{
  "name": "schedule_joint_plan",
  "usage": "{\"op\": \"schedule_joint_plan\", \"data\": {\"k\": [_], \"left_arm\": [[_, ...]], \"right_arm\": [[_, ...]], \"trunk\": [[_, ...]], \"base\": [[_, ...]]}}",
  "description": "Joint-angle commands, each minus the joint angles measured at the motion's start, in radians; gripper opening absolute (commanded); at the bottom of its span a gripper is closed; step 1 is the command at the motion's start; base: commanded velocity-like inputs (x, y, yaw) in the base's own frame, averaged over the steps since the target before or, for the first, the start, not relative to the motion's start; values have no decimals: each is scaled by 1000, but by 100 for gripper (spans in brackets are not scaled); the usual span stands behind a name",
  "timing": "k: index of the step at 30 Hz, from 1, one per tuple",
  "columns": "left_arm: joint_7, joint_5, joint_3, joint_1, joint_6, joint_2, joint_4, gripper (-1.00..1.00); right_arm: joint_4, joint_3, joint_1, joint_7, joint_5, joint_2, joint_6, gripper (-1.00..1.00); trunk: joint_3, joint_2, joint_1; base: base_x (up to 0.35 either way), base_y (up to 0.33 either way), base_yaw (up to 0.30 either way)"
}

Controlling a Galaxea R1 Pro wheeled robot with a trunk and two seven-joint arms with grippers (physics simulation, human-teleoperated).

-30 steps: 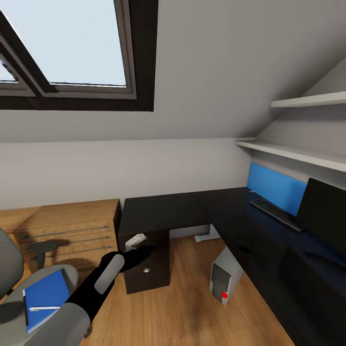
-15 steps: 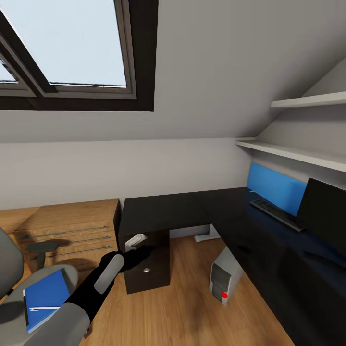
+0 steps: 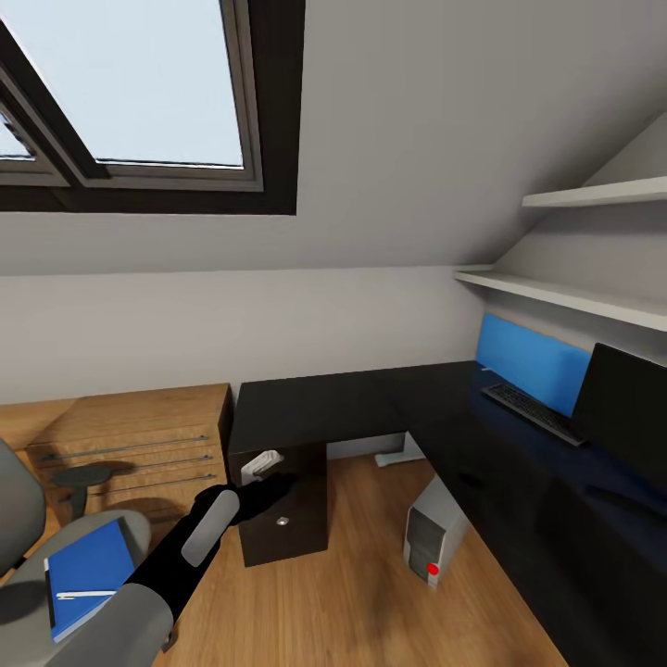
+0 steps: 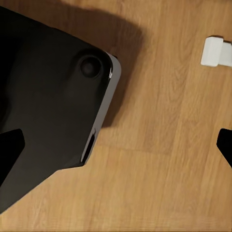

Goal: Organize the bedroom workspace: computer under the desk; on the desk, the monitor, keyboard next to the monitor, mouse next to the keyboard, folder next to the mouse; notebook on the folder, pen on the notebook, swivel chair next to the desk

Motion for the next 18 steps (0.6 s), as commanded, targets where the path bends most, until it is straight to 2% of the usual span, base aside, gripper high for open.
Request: {"op": "schedule_joint_plan", "data": {"k": [1,13,18], "left_arm": [[9,11,-4,0,0,1,-2,100],[-2,13,-5,5,-1,2,-2,100],[-3,9,-7,11,-1,1,-2,100]], "right_arm": [[1,5,-1,1,-10,0,-1,100],[8,11,-25,2,-5,21,1,100],[6,11,-30,2,-5,24,0,100]], "trunk": [[0,-1,0],[0,-1,0],[0,-1,0]], "base": [[0,0,0],[3,1,0],[153,96,0]]}}
